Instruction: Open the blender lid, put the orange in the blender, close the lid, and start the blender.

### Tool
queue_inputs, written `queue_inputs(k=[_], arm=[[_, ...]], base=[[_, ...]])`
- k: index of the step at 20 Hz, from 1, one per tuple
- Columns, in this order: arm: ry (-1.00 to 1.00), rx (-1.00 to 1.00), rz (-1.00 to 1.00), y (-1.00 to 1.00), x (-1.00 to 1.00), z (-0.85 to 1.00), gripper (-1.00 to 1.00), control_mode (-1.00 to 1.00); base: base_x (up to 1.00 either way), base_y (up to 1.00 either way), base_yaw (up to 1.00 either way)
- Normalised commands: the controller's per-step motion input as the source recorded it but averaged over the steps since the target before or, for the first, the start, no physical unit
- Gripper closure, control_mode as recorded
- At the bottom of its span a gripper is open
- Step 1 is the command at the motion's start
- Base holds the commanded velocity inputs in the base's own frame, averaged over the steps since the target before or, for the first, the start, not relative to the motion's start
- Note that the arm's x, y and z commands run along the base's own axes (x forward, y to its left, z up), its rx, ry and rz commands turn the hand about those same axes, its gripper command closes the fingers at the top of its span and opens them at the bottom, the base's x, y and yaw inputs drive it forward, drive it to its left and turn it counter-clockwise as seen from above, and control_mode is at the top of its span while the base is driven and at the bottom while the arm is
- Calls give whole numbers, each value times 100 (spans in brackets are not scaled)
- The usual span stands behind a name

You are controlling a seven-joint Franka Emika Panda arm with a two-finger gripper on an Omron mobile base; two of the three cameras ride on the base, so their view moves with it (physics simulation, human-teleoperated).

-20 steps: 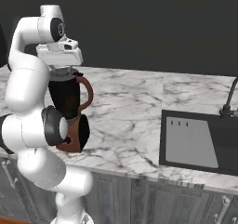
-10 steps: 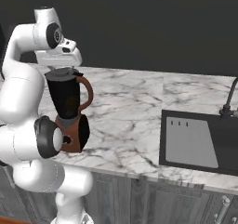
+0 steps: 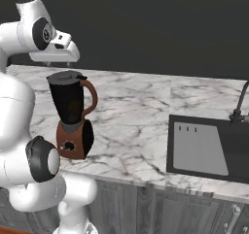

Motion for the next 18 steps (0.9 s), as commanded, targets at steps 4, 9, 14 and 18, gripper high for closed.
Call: queue_inputs(k=[4,9,14,18], arm=[[-39,0,-8,0,-93,-16,-100,-100],[-56,-10,-13,4,-100,-71,-100,-100],[-49,-16,-40,30,-78,-90,-100,-100],[-38,-15,-47,39,-49,-88,-100,-100]], base=[[0,0,0],[0,0,0],[0,0,0],[0,0,0]])
